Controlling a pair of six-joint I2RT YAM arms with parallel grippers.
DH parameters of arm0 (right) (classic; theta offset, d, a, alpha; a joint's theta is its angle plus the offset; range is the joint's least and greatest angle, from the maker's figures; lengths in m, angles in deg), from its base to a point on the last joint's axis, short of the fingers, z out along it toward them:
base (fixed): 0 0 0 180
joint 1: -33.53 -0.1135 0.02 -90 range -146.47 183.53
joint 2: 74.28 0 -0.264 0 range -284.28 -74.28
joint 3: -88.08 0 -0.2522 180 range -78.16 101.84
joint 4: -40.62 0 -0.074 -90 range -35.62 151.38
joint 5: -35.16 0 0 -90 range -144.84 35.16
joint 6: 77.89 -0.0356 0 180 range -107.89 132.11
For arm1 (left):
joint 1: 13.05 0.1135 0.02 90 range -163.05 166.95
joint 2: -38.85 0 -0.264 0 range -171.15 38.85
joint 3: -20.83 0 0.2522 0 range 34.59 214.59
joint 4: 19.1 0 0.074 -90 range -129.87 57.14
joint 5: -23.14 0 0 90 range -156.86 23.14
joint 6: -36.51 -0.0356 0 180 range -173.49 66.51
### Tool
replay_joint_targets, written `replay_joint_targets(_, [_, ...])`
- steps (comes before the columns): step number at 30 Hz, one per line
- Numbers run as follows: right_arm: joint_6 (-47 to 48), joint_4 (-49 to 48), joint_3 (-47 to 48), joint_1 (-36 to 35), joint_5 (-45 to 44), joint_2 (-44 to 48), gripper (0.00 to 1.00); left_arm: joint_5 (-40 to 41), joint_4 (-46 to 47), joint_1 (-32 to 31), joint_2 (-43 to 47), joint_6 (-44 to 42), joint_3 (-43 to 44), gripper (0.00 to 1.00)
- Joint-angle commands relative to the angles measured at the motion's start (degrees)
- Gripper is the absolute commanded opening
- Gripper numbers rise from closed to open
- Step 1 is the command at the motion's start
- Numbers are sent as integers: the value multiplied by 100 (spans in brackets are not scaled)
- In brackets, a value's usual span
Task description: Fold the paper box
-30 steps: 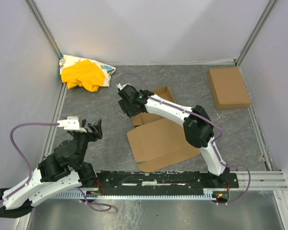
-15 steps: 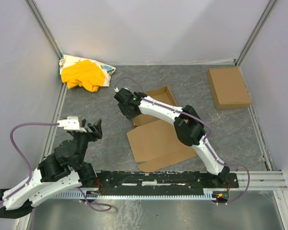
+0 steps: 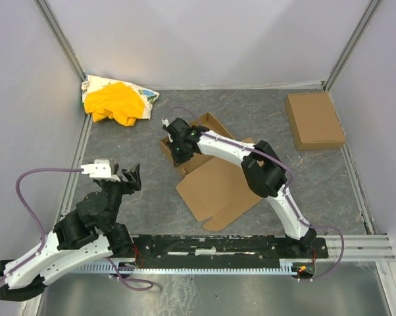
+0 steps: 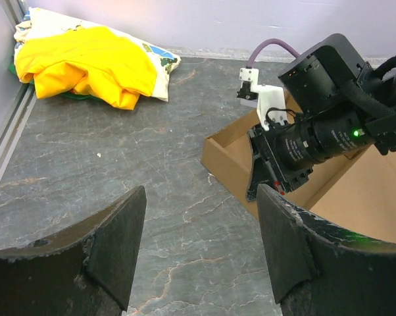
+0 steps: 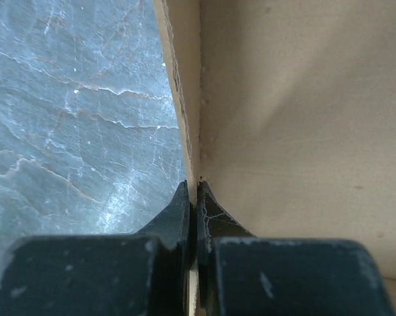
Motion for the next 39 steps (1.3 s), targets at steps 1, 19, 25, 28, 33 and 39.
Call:
replay_joint_targets(1, [-172, -351, -232, 172, 659, 98, 2, -127, 186, 38, -74, 84, 6, 75])
replay_joint_targets(19, [4633, 801, -1850, -106, 1241, 1857, 24, -154, 198, 98, -96, 42, -5, 75])
replay_joint_targets(25, [5153, -138, -3419, -170, 493, 3084, 38, -171, 213, 117, -79, 40, -13, 75])
replay_joint_targets(28, [4938, -307, -3730, -167, 377, 3482, 73, -188, 208, 115, -83, 39, -13, 75])
replay_joint_targets(33, [4488, -976, -4014, -171, 456, 3908, 86, -189, 206, 128, -83, 40, -22, 75])
replay_joint_targets(39, [4265, -1428, -3800, -171, 1005, 3574, 86, -206, 205, 131, -83, 44, -28, 75])
